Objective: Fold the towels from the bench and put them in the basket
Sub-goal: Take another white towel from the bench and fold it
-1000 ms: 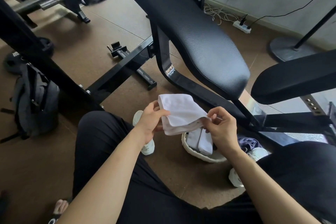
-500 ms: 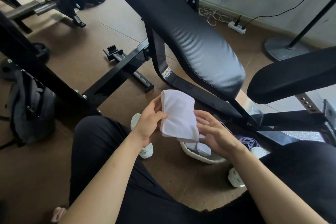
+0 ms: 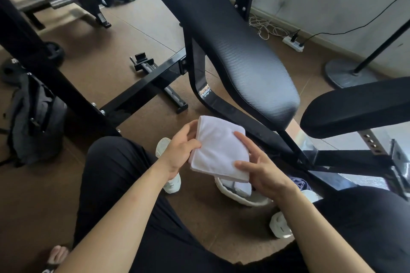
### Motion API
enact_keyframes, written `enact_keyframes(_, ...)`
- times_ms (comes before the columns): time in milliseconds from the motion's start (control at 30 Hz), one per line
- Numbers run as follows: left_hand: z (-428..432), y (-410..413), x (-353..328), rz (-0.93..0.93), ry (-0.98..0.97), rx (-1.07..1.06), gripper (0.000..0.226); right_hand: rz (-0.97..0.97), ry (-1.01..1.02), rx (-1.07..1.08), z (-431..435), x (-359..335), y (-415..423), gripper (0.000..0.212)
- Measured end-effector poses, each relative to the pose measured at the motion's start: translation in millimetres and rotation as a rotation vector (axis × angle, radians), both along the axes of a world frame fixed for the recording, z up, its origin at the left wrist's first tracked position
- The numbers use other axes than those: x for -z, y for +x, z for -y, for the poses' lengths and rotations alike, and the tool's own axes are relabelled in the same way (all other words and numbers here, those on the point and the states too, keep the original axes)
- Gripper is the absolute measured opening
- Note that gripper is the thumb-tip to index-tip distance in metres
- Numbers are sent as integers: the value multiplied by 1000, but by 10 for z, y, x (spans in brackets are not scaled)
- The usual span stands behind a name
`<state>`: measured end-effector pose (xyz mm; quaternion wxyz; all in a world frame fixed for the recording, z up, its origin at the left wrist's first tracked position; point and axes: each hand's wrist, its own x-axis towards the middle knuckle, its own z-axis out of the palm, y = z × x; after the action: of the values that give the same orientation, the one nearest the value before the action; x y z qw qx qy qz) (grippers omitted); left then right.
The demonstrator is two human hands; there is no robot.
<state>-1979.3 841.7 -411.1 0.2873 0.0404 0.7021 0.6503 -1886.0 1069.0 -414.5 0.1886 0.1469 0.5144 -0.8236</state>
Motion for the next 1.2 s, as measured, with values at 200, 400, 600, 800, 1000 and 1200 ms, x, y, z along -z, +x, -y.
enact_keyframes(200, -50, 70, 62, -240, -140, 105, 67, -94, 592, -28, 95, -34, 39, 78)
enact_keyframes(400, -94, 173, 148, -397, -368, 203, 51, -152, 1019, -200, 199, -98, -8, 91)
enact_keyframes(600, -192, 191, 213, -524, -628, 141, 69, -182, 1017, -167, 224, -135, -24, 100)
enact_keyframes(800, -285, 223, 220, -673, -748, 124, 67, -222, 800, 9, 231, -83, 19, 76)
enact_keyframes(1000, -297, 249, 262, -581, -561, 157, 54, -237, 789, 30, 219, 46, 101, 50)
enact_keyframes(1200, -279, 263, 199, -370, -380, 202, 81, -254, 591, 12, 197, 81, 131, 65)
